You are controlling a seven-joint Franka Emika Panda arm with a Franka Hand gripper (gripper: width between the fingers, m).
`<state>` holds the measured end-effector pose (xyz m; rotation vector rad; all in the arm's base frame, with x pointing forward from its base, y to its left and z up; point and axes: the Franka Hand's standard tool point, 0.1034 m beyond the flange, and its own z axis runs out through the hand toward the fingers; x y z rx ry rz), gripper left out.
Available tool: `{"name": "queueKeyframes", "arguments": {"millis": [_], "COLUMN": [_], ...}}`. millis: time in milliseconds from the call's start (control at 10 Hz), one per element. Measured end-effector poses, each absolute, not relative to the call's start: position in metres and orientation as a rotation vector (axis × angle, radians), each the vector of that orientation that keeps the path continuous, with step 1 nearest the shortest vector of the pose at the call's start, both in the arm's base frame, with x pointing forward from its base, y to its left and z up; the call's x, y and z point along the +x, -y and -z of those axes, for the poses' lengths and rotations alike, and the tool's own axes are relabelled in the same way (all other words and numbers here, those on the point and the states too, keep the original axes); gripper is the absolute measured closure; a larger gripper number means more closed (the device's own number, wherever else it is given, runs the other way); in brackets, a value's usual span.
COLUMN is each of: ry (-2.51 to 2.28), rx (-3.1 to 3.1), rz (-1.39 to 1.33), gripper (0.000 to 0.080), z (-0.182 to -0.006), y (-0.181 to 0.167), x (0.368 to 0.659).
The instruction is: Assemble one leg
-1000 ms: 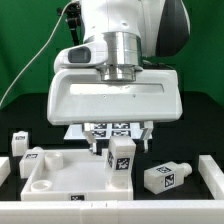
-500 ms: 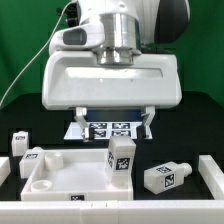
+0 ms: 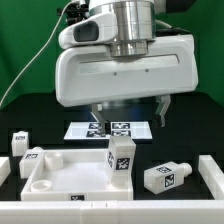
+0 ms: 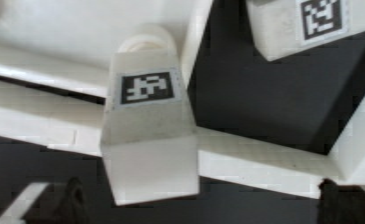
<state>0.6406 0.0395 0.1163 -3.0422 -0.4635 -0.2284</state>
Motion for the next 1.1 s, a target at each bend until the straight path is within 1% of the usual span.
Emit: {"name": "queueKeyframes", "arguments": {"millis": [100,200,300,500,900,1100], "ry": [0.461,0.463,0.458,0.504,0.483,0.382], "rx": [-3.047,-3.052,-3.060,-3.053,-3.060,-3.078], "rz": [0.100,0.018,0.026,0.025,0.024,0.003], "gripper": [0.0151,0.0151,0.0151,0.0151,0.0151,0.0151], "z": [-0.115,-0.116,-0.116,-0.116,-0.114,-0.110], "y": [-0.040,-0.038,-0.032,-0.018,-0.019,-0.020], "x": [0.637,0.639,0.645,0.645,0.645,0.642]}}
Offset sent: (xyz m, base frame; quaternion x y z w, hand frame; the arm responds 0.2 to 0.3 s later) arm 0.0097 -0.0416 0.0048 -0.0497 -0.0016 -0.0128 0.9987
